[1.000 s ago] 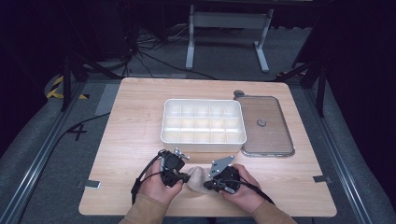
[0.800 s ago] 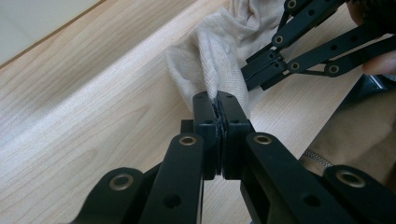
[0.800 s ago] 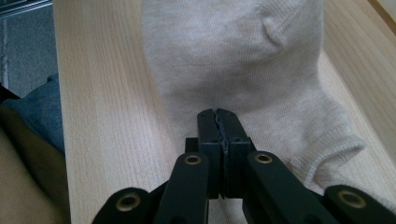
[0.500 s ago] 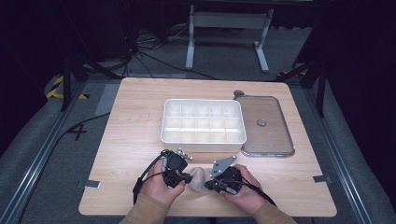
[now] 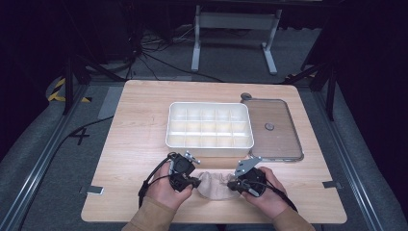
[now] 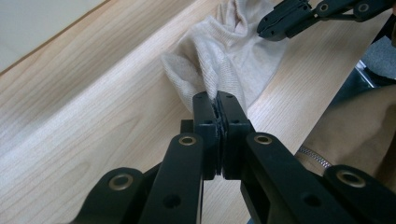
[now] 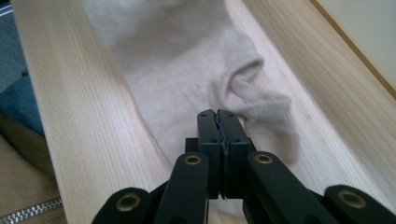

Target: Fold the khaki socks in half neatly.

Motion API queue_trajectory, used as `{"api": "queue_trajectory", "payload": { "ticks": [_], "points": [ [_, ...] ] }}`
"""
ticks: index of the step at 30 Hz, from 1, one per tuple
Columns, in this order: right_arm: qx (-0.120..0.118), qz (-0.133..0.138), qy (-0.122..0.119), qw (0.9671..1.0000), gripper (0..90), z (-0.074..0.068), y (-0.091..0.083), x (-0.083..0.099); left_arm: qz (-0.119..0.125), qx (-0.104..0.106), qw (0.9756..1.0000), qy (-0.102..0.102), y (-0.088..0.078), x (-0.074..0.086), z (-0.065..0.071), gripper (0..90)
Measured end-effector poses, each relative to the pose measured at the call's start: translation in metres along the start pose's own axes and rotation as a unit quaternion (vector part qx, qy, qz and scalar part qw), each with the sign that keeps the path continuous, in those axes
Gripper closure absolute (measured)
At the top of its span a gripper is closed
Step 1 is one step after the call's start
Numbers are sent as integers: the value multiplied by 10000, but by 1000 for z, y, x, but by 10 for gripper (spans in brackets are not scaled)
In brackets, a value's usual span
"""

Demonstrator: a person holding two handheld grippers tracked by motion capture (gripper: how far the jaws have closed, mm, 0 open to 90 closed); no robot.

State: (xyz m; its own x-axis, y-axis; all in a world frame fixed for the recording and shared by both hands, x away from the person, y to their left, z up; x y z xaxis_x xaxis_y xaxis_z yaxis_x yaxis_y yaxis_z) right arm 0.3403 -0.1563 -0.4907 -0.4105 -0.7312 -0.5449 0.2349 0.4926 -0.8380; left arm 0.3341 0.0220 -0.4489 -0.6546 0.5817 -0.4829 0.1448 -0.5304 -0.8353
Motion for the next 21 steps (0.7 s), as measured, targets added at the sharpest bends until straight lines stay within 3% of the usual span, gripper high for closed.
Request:
{"api": "queue_trajectory", "payload": {
  "ticks": [6, 12, 21],
  "points": [
    [28, -122, 133, 9998, 899, 7, 3, 11, 25, 50, 10000, 45, 1, -4, 2, 878],
    [-19, -35, 169, 9998, 900, 8, 5, 12, 61, 108, 9999, 98, 1, -8, 5, 878],
    [-62, 148, 285, 9995, 900, 9, 6, 15, 39, 183, 9992, 367, 12, -26, 19, 878]
  ]
}}
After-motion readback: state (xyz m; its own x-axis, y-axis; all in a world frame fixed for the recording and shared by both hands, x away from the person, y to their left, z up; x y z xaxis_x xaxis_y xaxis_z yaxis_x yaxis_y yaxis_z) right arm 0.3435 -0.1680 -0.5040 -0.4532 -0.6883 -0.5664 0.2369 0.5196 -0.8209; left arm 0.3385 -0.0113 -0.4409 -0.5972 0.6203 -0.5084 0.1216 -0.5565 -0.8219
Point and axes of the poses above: each handheld gripper's, and its own axes: y roughly forward along the jaws, x roughly out of its underside, z roughly to its right, the point moved 7 cm from there along y, roughly forward along the jaws
